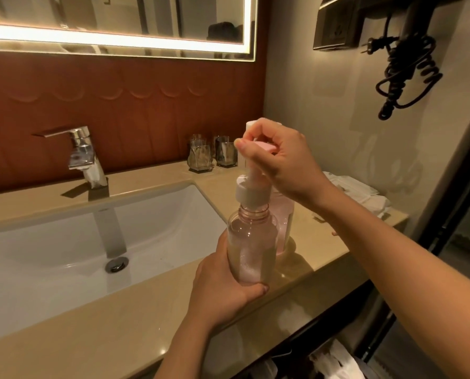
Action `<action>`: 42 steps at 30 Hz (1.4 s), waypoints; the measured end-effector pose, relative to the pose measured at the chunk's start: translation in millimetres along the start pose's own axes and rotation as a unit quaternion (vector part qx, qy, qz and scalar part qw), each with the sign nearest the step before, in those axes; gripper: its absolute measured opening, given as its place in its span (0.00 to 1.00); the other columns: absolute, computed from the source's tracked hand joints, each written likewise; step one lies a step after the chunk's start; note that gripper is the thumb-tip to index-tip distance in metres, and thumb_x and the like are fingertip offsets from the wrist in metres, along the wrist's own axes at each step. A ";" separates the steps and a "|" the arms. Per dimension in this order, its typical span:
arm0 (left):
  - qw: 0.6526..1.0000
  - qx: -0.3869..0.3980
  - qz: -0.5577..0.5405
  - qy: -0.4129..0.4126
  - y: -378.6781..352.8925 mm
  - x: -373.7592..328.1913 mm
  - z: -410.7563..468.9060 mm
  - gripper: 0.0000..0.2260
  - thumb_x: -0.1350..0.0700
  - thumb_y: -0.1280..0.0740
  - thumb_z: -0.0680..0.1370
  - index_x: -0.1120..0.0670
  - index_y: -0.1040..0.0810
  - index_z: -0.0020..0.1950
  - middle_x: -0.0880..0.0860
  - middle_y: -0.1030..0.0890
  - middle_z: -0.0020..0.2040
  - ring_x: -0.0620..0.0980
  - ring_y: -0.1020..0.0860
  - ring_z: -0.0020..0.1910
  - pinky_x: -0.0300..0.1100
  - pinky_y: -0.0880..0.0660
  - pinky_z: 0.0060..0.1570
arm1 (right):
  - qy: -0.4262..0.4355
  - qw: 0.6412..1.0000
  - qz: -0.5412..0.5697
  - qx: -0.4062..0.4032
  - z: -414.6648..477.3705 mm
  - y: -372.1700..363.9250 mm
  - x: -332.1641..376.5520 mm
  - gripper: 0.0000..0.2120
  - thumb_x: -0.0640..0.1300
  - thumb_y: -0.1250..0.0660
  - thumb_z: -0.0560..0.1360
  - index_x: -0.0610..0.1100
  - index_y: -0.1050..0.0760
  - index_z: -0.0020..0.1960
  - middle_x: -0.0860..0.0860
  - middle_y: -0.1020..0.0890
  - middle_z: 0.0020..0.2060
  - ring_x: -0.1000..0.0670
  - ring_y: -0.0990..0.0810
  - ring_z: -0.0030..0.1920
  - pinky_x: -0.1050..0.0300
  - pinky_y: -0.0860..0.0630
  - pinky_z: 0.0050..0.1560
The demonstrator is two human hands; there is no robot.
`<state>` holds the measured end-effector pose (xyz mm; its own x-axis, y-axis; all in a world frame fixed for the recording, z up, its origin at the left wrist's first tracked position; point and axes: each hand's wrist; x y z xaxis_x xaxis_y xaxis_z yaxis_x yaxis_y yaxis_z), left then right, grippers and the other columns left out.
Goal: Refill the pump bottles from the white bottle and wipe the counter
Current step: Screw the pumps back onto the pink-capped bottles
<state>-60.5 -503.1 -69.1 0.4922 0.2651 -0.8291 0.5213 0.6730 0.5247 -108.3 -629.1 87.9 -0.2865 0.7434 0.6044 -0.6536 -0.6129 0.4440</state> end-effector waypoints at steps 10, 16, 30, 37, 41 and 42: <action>1.000 0.001 -0.003 -0.006 -0.6 2.1 0.2 0.42 0.42 0.25 0.57 0.36 0.40 0.68 0.38 0.22 0.51 0.40 0.23 0.49 0.37 0.25 0.46 | 0.018 0.999 -0.038 -0.009 -24.4 -13.2 -22.1 0.07 0.51 0.32 0.73 0.50 0.28 0.44 0.53 0.23 0.43 0.58 0.26 0.44 0.65 0.29 0.45; 1.000 -0.005 0.001 -0.003 -1.0 1.6 -0.4 0.40 0.42 0.25 0.57 0.31 0.41 0.64 0.38 0.22 0.52 0.40 0.23 0.50 0.44 0.23 0.49 | -0.034 0.998 -0.039 0.038 -21.7 -3.1 -16.9 0.23 0.64 0.32 0.65 0.54 0.30 0.54 0.54 0.23 0.46 0.56 0.23 0.47 0.67 0.26 0.42; 1.000 -0.010 0.005 -0.004 -0.1 1.2 0.5 0.39 0.43 0.24 0.58 0.29 0.43 0.60 0.39 0.23 0.50 0.41 0.23 0.48 0.42 0.23 0.47 | -0.125 0.968 0.125 0.181 -56.0 -9.6 -27.7 0.23 0.54 0.34 0.71 0.56 0.33 0.66 0.62 0.27 0.61 0.61 0.28 0.62 0.61 0.27 0.59; 1.000 -0.014 0.014 -0.011 -1.7 3.0 1.9 0.41 0.42 0.24 0.58 0.30 0.44 0.63 0.36 0.24 0.48 0.40 0.23 0.48 0.43 0.21 0.47 | -0.086 0.988 -0.126 0.018 -64.0 -21.2 -20.3 0.34 0.66 0.37 0.64 0.45 0.23 0.61 0.52 0.21 0.56 0.55 0.26 0.54 0.60 0.30 0.56; 1.000 -0.018 0.005 -0.015 -3.3 3.4 2.3 0.42 0.42 0.23 0.58 0.25 0.46 0.61 0.36 0.25 0.49 0.41 0.23 0.50 0.43 0.21 0.50 | -0.047 0.970 -0.234 -0.036 -75.3 -29.3 -16.7 0.36 0.72 0.40 0.67 0.42 0.21 0.55 0.48 0.22 0.56 0.49 0.32 0.59 0.61 0.42 0.53; 1.000 -0.019 0.005 -0.015 -3.7 3.0 2.3 0.42 0.42 0.23 0.58 0.24 0.47 0.61 0.36 0.25 0.49 0.41 0.23 0.51 0.43 0.21 0.50 | -0.042 0.972 -0.228 -0.047 -79.8 -29.8 -14.9 0.35 0.71 0.41 0.68 0.42 0.21 0.56 0.49 0.22 0.56 0.50 0.33 0.61 0.60 0.42 0.55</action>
<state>-59.4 -506.4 -73.1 0.5184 0.2508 -0.8175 0.4893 0.6971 0.5241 -140.5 -600.5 12.9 0.1033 0.9050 0.4128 -0.7610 -0.1953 0.6186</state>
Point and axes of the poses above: each hand's wrist, its own z-axis towards the middle knuckle, its own y-axis out of the back of the hand, x = y × z
